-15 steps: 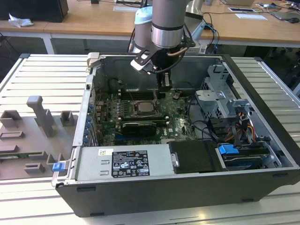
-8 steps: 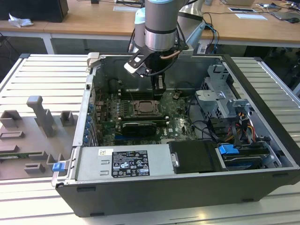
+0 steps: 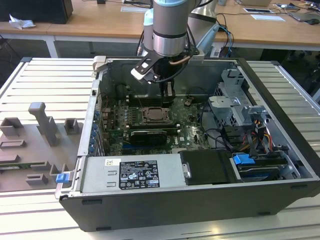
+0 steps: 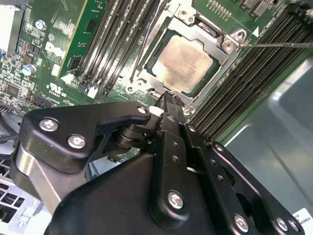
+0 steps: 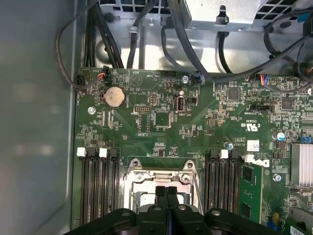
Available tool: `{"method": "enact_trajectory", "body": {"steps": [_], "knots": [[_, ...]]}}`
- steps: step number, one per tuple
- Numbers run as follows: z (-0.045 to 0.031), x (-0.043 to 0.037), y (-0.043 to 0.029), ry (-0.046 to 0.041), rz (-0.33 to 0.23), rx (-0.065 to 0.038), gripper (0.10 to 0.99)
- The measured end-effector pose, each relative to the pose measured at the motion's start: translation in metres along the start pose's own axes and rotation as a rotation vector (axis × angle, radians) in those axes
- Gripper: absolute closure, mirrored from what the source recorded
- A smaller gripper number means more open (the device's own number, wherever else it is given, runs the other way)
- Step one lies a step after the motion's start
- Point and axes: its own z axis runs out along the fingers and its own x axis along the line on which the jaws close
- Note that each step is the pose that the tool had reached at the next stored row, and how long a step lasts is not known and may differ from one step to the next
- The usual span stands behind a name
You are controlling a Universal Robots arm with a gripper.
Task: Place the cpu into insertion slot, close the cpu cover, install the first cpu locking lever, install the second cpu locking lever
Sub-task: 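Close the cpu cover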
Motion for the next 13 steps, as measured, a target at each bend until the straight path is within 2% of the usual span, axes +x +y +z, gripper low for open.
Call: {"method": "enact_trajectory", "body": {"steps": [13], "knots": [[0.0005,0.0004,-0.0143,0.0001,0.000,0.000,0.980]]}}
